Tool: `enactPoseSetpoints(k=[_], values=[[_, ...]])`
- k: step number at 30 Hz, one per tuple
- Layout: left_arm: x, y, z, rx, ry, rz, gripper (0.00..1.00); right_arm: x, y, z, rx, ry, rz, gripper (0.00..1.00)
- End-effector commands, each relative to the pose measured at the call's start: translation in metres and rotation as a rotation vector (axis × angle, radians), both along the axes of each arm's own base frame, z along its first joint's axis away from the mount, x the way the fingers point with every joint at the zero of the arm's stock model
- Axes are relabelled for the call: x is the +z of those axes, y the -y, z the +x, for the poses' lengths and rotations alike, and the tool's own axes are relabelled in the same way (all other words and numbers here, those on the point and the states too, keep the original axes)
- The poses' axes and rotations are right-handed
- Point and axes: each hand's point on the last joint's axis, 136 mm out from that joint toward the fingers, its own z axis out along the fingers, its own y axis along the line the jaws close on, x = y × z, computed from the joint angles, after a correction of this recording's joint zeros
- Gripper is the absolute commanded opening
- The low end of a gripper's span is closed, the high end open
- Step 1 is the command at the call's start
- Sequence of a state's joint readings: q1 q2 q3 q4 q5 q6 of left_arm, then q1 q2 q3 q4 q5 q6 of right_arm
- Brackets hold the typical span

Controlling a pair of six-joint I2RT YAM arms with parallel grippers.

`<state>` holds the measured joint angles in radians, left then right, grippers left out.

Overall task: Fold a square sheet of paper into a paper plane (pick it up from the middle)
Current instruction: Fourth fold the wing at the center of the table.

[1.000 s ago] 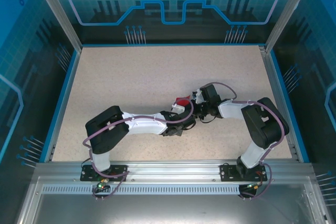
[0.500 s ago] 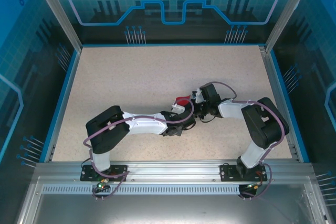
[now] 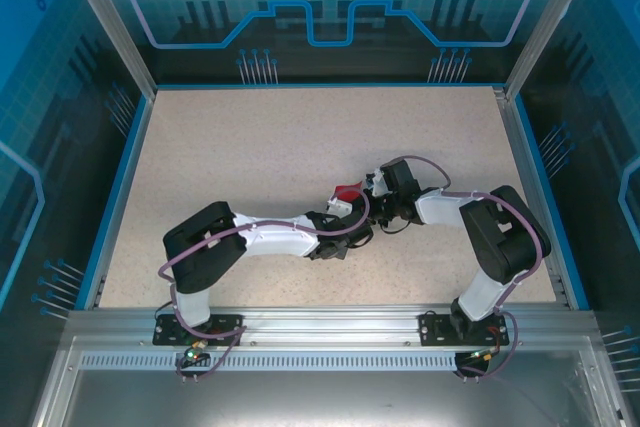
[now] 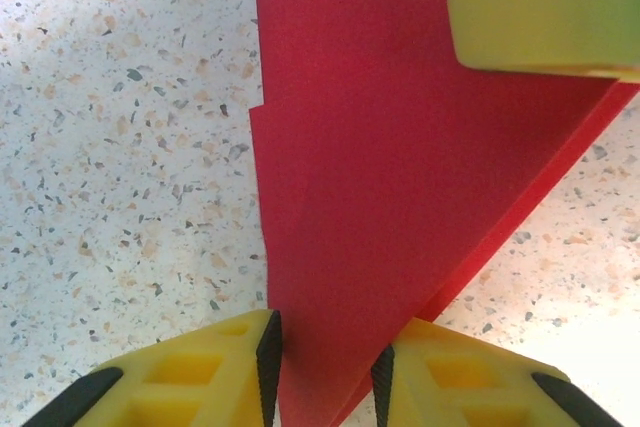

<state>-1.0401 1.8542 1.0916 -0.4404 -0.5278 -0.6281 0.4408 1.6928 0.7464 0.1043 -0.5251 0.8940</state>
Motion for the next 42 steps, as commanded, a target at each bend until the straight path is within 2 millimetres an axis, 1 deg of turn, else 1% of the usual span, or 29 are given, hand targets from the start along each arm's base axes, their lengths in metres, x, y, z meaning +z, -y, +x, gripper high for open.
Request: enactPoseSetpoints(k=[1,6,10,15,19,22,24,27,29,33,40,42], values=[[0.024,0.007,0.003,-0.007,0.060,-0.041,0.36,0.005,-0.010,-0.005,0.028,-0.013,0.013,0.07],[0.030,0.012,0.002,-0.024,0.072,-0.075,0.38,0.004,-0.010,-0.004,0.027,-0.013,0.011,0.07],[0.022,0.007,0.003,-0.008,0.060,-0.028,0.33,0.004,-0.010,-0.004,0.025,-0.015,0.012,0.07],[0.012,0.000,0.001,0.016,0.042,0.012,0.32,0.005,-0.011,-0.003,0.026,-0.011,0.012,0.07],[0.009,-0.002,0.000,0.021,0.036,0.016,0.31,0.006,-0.011,-0.003,0.025,-0.011,0.013,0.07],[0.008,-0.003,-0.001,0.022,0.035,0.019,0.27,0.006,-0.011,-0.002,0.026,-0.010,0.014,0.07],[0.008,-0.003,-0.001,0.022,0.034,0.019,0.27,0.006,-0.011,-0.002,0.024,-0.012,0.013,0.07],[0.008,-0.003,-0.002,0.018,0.033,0.009,0.34,0.006,-0.011,-0.002,0.021,-0.009,0.012,0.07],[0.010,-0.002,-0.003,0.012,0.033,-0.007,0.35,0.006,-0.011,-0.002,0.021,-0.012,0.013,0.07],[0.014,-0.001,-0.007,-0.006,0.043,-0.030,0.41,0.007,-0.011,-0.001,0.020,-0.012,0.013,0.07],[0.008,0.000,-0.008,-0.011,0.038,-0.015,0.42,0.009,-0.013,0.000,0.022,-0.010,0.019,0.07],[0.008,0.000,-0.007,-0.006,0.042,-0.015,0.40,0.008,-0.012,-0.001,0.023,-0.010,0.018,0.07]])
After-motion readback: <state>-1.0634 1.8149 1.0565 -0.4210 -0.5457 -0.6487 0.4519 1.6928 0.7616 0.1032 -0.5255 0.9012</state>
